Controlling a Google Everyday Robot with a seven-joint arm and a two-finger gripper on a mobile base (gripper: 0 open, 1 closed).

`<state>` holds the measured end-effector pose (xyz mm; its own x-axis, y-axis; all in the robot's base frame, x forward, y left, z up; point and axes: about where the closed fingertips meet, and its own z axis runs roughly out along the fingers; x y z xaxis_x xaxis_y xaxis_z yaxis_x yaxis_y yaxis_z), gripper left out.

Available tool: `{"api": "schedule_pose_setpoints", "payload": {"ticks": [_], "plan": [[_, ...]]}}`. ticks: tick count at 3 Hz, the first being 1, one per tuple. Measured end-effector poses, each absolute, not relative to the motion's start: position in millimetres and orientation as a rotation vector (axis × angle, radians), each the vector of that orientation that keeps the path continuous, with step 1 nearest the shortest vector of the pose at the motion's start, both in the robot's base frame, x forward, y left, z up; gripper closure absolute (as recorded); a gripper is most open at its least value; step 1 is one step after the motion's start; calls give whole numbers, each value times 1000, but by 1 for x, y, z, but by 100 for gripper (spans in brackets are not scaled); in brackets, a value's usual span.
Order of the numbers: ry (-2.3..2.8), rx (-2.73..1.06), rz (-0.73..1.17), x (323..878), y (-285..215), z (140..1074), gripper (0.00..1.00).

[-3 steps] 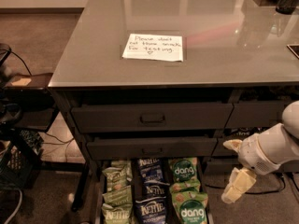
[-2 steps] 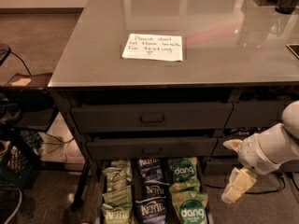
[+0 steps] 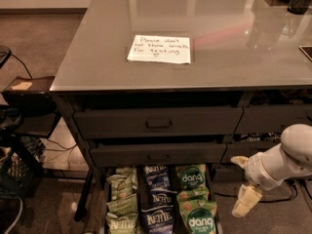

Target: Pick green rice chip bag from bottom drawer and place on counter

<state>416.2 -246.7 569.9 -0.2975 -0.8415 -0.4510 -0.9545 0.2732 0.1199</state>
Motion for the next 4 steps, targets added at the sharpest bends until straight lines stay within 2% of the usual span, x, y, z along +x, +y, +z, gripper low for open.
{"api": "schedule_pose_setpoints", "payload": {"ticks": [2, 3, 4], "plan": [[2206, -1726, 558, 436, -299, 445, 0], [2238, -1627, 749, 426, -318, 363, 0], [2238, -1630, 750, 425, -317, 364, 0]]}}
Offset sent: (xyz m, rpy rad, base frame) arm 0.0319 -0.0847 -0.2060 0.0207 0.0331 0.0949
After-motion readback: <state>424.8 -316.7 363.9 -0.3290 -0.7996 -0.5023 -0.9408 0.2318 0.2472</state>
